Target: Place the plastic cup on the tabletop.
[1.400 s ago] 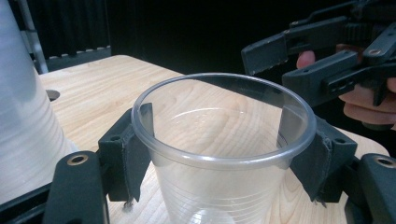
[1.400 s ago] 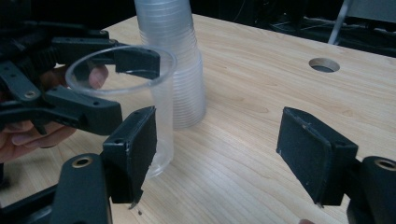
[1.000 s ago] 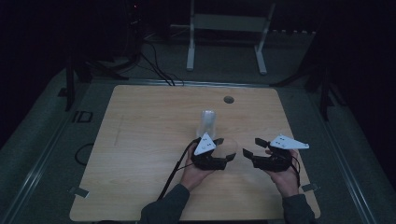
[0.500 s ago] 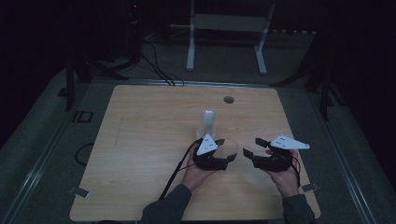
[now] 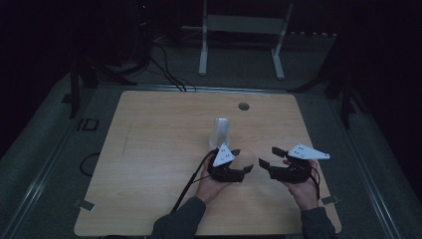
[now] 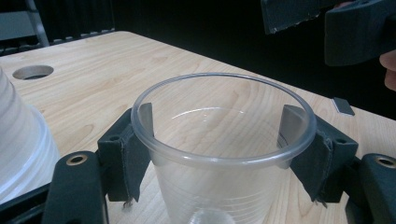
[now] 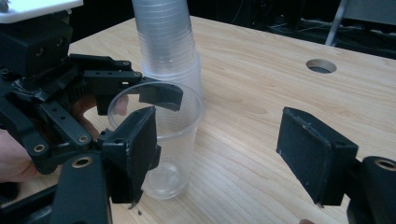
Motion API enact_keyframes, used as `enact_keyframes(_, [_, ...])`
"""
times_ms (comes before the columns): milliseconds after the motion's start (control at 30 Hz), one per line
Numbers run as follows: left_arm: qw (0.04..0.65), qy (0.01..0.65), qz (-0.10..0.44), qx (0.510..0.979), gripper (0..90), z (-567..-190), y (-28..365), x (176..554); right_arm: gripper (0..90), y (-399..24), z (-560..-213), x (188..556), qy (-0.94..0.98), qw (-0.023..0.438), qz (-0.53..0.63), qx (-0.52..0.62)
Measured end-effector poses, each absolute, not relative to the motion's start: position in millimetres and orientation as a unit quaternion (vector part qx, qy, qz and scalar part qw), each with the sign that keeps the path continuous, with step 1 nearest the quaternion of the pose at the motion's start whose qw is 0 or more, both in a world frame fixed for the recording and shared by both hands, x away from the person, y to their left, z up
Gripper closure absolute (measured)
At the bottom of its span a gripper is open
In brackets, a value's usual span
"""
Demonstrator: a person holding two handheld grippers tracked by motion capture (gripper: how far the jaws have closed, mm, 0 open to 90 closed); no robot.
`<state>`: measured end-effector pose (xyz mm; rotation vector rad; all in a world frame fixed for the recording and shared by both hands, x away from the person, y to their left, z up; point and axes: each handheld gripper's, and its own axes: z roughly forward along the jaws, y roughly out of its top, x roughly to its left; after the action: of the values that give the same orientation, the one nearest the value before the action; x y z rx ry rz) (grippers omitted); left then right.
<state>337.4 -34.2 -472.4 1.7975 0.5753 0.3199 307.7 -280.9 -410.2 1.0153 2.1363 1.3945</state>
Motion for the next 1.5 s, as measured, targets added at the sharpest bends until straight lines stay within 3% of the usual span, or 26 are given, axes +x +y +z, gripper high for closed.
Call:
enact_keyframes(1267, [0.560, 0.243, 0.145, 0.779, 26.2, -484.1, -41.8, 338.5, 28.4, -280.4, -410.3, 307.8, 0.764, 0.196, 0.498, 0.361])
enact_keyframes(1500, [0.549, 0.244, 0.139, 0.787, 22.4, -486.2, -41.9, 336.0, 28.4, -280.8, -410.8, 307.6, 0.763, 0.196, 0.498, 0.361])
